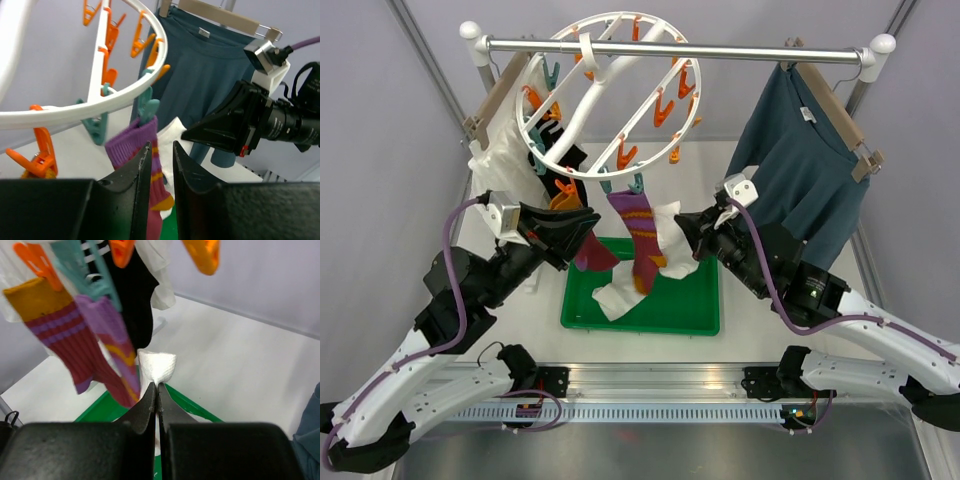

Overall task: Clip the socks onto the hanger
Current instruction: Pick up the sock from the bin, then clamp the sock onto the hanger.

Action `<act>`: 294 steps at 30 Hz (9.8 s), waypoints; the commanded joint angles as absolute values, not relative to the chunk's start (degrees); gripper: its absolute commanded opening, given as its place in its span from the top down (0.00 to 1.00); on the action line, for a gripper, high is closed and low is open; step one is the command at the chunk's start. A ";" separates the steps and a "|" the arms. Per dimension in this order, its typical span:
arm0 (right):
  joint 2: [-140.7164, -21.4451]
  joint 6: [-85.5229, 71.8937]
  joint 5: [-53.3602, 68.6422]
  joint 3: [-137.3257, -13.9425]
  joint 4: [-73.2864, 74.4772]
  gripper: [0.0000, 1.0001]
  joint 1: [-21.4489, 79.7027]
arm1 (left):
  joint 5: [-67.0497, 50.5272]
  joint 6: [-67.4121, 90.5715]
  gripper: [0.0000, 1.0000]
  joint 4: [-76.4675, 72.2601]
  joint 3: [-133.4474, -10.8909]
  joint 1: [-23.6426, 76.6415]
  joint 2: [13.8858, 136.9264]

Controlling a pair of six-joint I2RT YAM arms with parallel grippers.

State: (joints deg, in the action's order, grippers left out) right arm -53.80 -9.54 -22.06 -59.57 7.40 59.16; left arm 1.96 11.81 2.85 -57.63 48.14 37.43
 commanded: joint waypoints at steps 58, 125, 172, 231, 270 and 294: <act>-47.55 -7.91 -4.04 -71.54 5.54 1.00 59.50 | -21.71 18.63 0.46 -23.11 -53.70 48.16 52.47; -56.16 -2.12 -29.26 -74.88 8.35 0.37 59.50 | 5.61 24.08 0.98 -19.25 -57.92 48.16 63.63; -68.99 12.48 5.97 -80.68 0.53 0.31 49.84 | 32.52 16.61 0.98 -3.87 -55.37 48.16 46.58; -68.03 1.32 7.47 -79.72 -2.72 0.97 48.60 | 10.00 15.47 0.98 -6.07 -53.09 48.16 49.04; -64.07 9.49 0.35 -73.83 -2.20 0.34 50.18 | 14.24 14.24 0.98 -6.77 -57.48 48.16 53.96; -69.61 14.77 -16.43 -76.38 -7.91 0.30 56.60 | 13.36 14.06 0.98 -6.50 -57.57 48.16 53.79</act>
State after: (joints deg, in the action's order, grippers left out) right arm -69.60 13.63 -13.52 -74.13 -3.77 56.31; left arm 14.41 15.53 -4.03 -54.81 48.14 54.02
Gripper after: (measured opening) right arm 0.705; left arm 0.030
